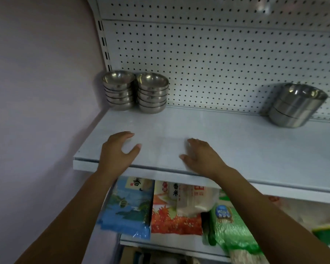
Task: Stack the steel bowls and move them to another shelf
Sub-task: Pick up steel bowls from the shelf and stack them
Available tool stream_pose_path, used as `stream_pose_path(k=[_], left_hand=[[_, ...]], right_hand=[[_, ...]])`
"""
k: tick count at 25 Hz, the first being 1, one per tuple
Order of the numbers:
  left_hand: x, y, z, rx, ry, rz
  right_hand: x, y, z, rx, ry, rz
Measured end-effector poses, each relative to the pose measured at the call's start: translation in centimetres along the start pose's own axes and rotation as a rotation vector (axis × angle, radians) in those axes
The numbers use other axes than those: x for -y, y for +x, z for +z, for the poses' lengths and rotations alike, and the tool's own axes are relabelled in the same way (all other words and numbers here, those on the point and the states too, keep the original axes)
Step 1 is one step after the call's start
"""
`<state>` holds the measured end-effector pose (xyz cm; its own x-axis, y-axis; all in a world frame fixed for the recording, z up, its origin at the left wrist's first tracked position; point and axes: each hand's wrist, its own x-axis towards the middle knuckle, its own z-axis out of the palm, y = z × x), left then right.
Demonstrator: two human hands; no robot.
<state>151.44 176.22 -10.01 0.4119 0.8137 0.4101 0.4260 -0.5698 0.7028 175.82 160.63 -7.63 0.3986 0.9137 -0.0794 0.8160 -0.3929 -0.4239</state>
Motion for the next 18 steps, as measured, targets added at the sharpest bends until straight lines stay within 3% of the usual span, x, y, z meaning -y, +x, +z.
stream_pose_path(k=[3, 6, 12, 18], left_hand=[[-1.0, -5.1, -1.0, 0.049, 0.03, 0.111], [-2.9, -10.2, -2.0, 0.061, 0.03, 0.097], [-5.8, -22.3, -3.4, -0.039, 0.026, -0.163], [-8.4, -32.8, -1.9, -0.19, 0.215, -0.42]], right_hand=[[0.8, -5.6, 1.5, -0.097, 0.112, -0.037], [2.4, -11.4, 3.3, -0.123, 0.232, -0.081], [3.0, -16.8, 5.8, -0.007, 0.262, -0.26], [1.8, -19.4, 6.0, 0.182, 0.306, -0.456]])
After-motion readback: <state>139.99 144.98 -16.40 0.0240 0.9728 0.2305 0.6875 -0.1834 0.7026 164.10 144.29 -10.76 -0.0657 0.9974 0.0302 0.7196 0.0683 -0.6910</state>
